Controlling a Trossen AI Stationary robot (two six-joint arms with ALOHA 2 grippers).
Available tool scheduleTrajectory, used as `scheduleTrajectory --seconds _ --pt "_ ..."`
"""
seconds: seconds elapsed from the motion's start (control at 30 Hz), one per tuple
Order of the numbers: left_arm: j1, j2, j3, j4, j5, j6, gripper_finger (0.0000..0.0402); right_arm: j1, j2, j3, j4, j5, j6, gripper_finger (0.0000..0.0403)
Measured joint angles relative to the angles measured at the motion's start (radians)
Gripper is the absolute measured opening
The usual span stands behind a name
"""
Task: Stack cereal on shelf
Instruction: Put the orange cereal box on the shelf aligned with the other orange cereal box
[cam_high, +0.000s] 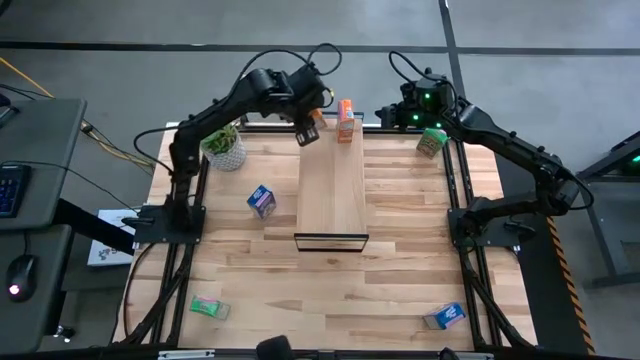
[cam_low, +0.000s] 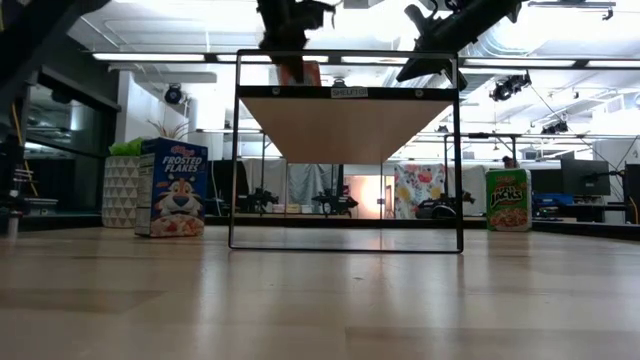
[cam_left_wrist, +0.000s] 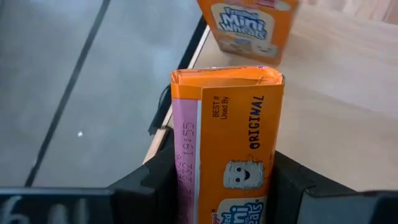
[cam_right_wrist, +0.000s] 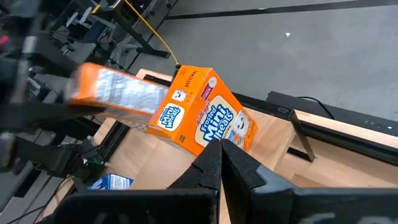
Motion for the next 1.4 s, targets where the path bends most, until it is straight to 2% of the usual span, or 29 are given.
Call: scheduleTrajectory --seconds 0.2,0.37,1.0,1.4 --pt "0.027 0.025 0.0 0.019 0.015 0.006 0.0161 0.0 0.0 0.0 0.0 0.005 0.001 0.0" --pt "0.046 0.033 -0.001 0.078 0.087 0.009 0.0161 0.0 0.0 0.0 0.0 0.006 0.002 0.0" --pt "0.054 0.076 -0.003 0.084 0.1 0.054 0.0161 0.0 0.0 0.0 0.0 0.003 0.016 0.0" --pt "0.054 0.076 -0.003 0.121 0.085 0.06 0.0218 0.0 0.0 0.0 0.0 0.0 0.016 0.0"
